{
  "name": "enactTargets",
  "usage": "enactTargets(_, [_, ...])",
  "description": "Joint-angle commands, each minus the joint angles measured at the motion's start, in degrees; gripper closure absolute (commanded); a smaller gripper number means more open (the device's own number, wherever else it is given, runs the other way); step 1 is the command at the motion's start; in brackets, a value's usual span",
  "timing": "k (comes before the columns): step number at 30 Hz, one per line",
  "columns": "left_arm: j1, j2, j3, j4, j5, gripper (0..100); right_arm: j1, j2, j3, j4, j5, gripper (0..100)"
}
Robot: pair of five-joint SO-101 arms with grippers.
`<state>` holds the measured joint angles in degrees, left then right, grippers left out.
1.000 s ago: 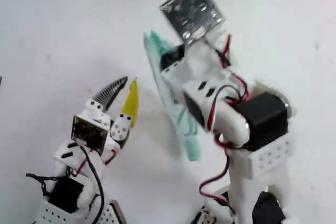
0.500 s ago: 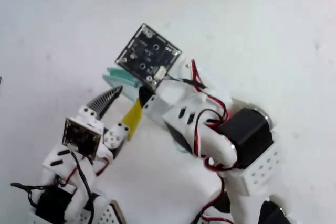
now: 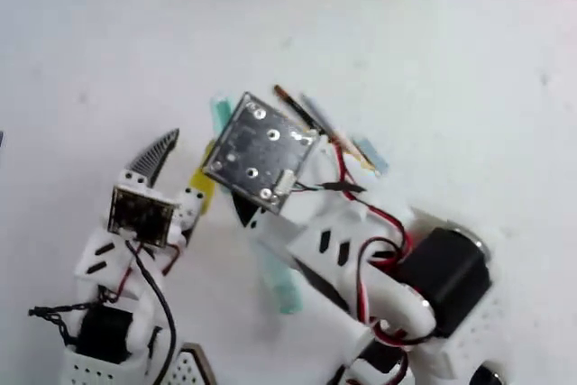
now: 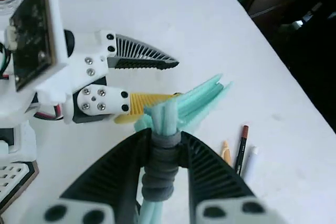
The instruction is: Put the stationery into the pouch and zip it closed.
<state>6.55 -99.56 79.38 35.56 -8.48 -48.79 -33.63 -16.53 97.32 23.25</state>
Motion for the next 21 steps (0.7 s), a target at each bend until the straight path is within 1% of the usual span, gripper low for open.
enactTargets(1, [1.1,-0.4,-0.7,-2.5,0.2,80,-0.7,-0.7,2.4,0.9,0.3,98.1])
enactTargets(5, [7.3,-0.4,-0.8,-6.9,1.3,80,-3.0,0.5,5.5,-0.6,0.4,98.1])
enactTargets(7, [9.3,-0.4,-0.8,-8.5,1.4,81,-3.6,0.1,5.5,-0.8,0.4,98.1])
enactTargets(9, [10.1,-0.3,-0.7,-9.0,1.4,82,-3.6,0.0,5.5,-1.2,0.4,98.1])
enactTargets(12, [9.5,-0.3,-0.6,-8.4,1.3,83,-3.5,0.7,5.9,-1.3,3.1,98.1])
enactTargets(17, [3.0,-0.7,-2.7,-1.6,1.4,83,-3.4,0.1,6.6,-3.6,3.9,98.1])
enactTargets(19, [-0.8,-0.7,-6.8,4.3,1.4,83,-3.4,0.7,6.9,-3.7,3.9,98.1])
enactTargets(21, [-4.8,-0.7,-13.9,12.9,1.4,82,-3.4,0.7,8.8,-5.3,3.9,98.1])
